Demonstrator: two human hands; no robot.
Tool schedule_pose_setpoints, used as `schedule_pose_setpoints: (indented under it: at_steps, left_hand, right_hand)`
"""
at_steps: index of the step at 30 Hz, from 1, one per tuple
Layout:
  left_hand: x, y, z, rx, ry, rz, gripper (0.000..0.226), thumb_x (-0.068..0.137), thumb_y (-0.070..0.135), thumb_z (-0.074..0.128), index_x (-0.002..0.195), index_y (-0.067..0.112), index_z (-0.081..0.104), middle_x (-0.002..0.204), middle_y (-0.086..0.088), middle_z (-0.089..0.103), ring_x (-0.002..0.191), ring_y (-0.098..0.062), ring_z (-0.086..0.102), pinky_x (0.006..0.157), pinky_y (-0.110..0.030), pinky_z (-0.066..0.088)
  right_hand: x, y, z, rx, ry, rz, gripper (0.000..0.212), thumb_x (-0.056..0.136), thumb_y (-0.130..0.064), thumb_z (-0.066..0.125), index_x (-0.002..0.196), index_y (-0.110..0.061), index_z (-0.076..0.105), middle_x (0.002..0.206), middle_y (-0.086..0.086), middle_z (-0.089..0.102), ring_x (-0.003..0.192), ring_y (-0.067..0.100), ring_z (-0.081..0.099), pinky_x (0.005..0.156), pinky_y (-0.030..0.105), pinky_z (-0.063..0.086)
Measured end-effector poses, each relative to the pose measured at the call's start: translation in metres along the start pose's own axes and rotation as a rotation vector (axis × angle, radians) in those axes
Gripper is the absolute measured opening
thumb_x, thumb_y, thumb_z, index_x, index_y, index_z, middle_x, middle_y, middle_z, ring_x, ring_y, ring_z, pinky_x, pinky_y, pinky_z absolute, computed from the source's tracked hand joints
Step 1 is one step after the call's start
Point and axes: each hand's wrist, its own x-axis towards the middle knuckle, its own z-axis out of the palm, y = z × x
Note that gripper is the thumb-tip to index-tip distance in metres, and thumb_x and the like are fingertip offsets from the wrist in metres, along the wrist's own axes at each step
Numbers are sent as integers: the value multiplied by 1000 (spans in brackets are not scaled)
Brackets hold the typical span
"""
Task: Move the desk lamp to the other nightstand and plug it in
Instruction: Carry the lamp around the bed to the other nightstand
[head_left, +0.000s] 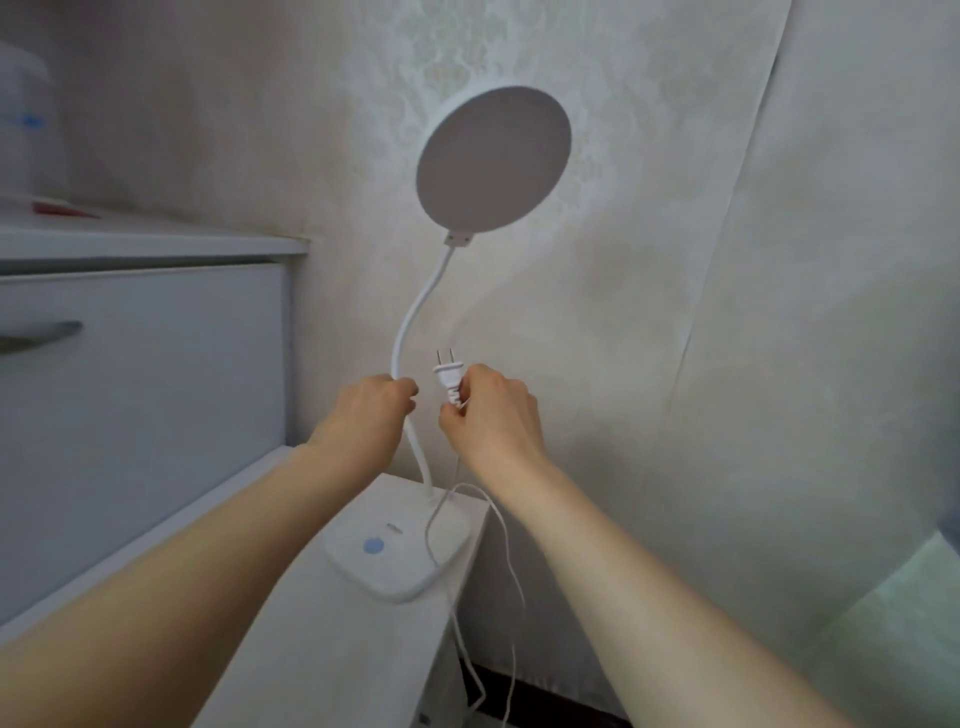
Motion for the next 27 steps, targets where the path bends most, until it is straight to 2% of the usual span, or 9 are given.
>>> schedule_pose_setpoints:
  at_steps: [4, 9, 13, 18, 21, 24, 27]
  left_hand:
    - [8, -28, 15, 12, -20, -24, 27, 99, 19, 45, 120, 6, 56, 107, -17, 62, 102, -37, 59, 81, -41, 45]
    - [27, -42, 38, -8, -52, -25, 30, 100, 21, 43, 126, 5, 43, 110, -19, 65, 101, -38, 61, 81, -43, 46]
    - [42, -48, 50, -72, -4, -57, 23, 101, 21, 40, 116, 8, 51, 105, -18, 67, 96, -38, 61, 77, -40, 46]
    - [57, -48, 51, -174, 94, -110, 26, 99, 26, 45, 109, 5, 58, 99, -21, 67, 91, -40, 61, 66, -36, 39]
    - [61, -43, 53, -216, 137, -147, 28, 97, 28, 50, 101, 3, 61, 96, -21, 69, 89, -40, 61, 64, -34, 35]
    - [66, -40, 57, -291, 157, -194, 23, 95, 26, 54, 97, 4, 61, 92, -17, 70, 84, -36, 62, 63, -34, 38]
    - [68, -33, 62, -465, 186, -270, 16, 93, 16, 53, 105, 8, 59, 92, -16, 70, 83, -36, 63, 67, -37, 47]
  right_hand:
    - [10, -14, 34, 19, -32, 35, 21, 82, -16, 56, 103, -14, 57, 106, 13, 66, 98, 37, 58, 71, 34, 43]
    - [16, -7, 68, -21, -39, 64, 27, 80, -20, 66, 106, -18, 58, 105, 10, 67, 97, 33, 60, 69, 32, 42]
    - [12, 6, 89, -49, -16, 75, 21, 83, -20, 64, 103, -18, 57, 101, 10, 65, 92, 33, 60, 68, 33, 42]
    - [12, 9, 111, -92, -7, 37, 17, 90, -20, 57, 103, -12, 62, 101, 14, 63, 91, 34, 59, 65, 33, 37]
    - [12, 9, 121, -148, -8, 40, 15, 91, -9, 52, 100, -5, 63, 100, 16, 64, 90, 34, 59, 63, 32, 33]
    - [13, 10, 125, -189, 12, 40, 12, 91, -6, 51, 97, -6, 61, 99, 14, 65, 89, 33, 60, 62, 33, 32]
    - [11, 11, 128, -195, -10, 33, 10, 94, -9, 47, 100, -8, 55, 97, 17, 67, 88, 38, 61, 61, 36, 32]
